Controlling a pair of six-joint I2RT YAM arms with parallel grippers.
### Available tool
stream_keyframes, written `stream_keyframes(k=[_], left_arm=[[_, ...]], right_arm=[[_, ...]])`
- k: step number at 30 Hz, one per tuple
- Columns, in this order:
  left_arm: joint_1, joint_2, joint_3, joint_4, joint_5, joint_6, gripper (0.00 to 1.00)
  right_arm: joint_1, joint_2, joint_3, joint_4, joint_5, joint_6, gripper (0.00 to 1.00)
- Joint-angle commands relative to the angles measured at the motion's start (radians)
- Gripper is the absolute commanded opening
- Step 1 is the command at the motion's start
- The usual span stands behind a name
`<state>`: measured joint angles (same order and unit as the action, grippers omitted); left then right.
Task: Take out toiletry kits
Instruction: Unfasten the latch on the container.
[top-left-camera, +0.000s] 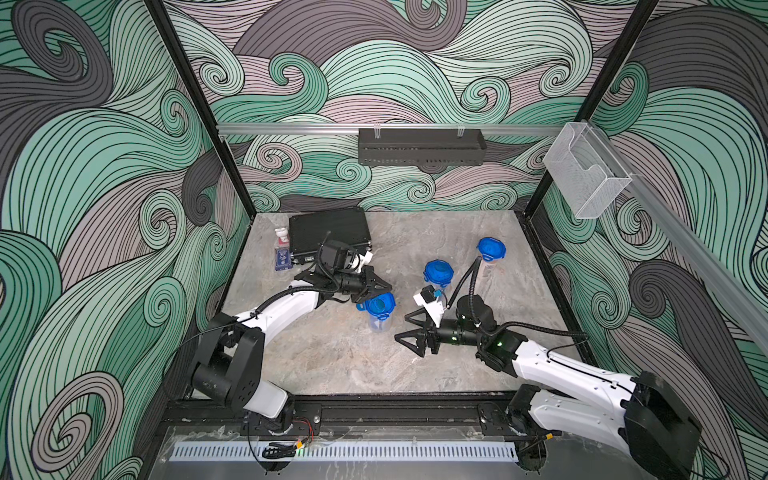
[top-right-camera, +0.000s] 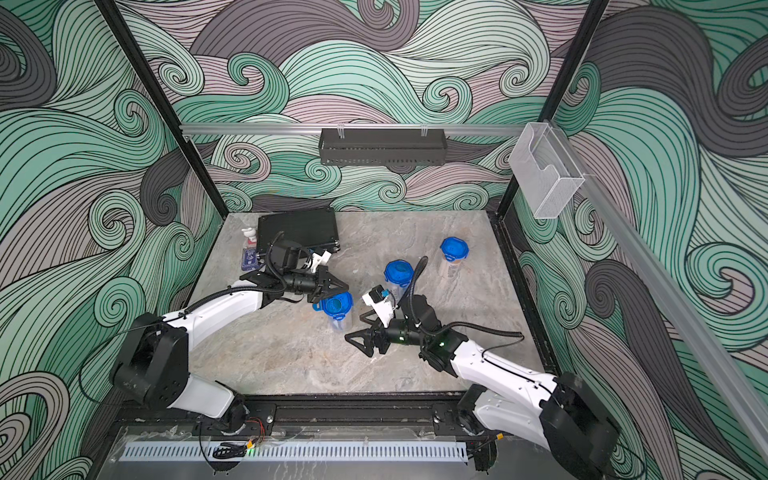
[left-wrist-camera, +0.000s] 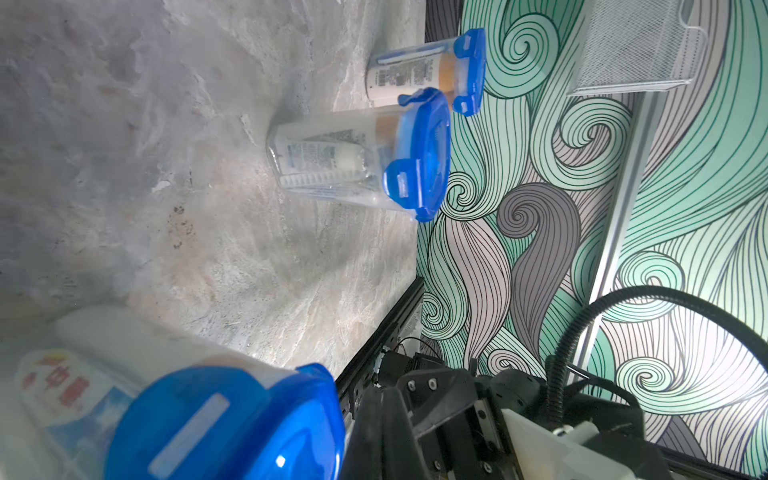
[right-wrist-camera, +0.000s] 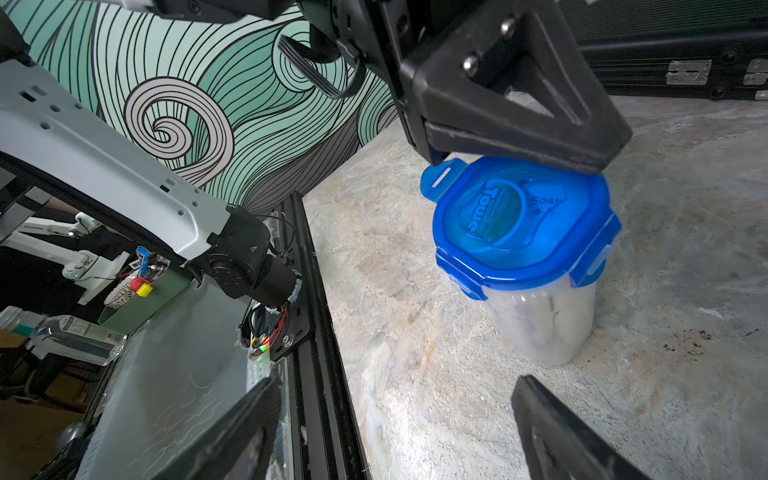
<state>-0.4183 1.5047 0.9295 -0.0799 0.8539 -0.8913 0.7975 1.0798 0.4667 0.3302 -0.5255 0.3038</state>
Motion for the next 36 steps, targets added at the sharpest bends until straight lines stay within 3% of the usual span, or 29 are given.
stream_keyframes(k=[1,14,29,36], left_arm=[[-0.002,0.011,-0.023,0.021,0.008,-0.007,0.0],[-0.002,0.027,-0.05,-0.087,-0.038,0.072,0.0],[0.016,0.078,-0.174,0.026,-0.028,0.054,0.0],[0.038,0.084,-0.21,0.045,-0.03,0.052,0.0]], right_arm=[[-0.002,0.008,0.009,0.009,0.013,-0.018,0.89],[-0.003,0.031,0.034,-0.011,0.034,-0.026,0.89],[-0.003,0.119,0.049,0.062,0.024,-0.004,0.89],[-0.003,0.191,0.051,0.208,0.015,0.043,0.89]])
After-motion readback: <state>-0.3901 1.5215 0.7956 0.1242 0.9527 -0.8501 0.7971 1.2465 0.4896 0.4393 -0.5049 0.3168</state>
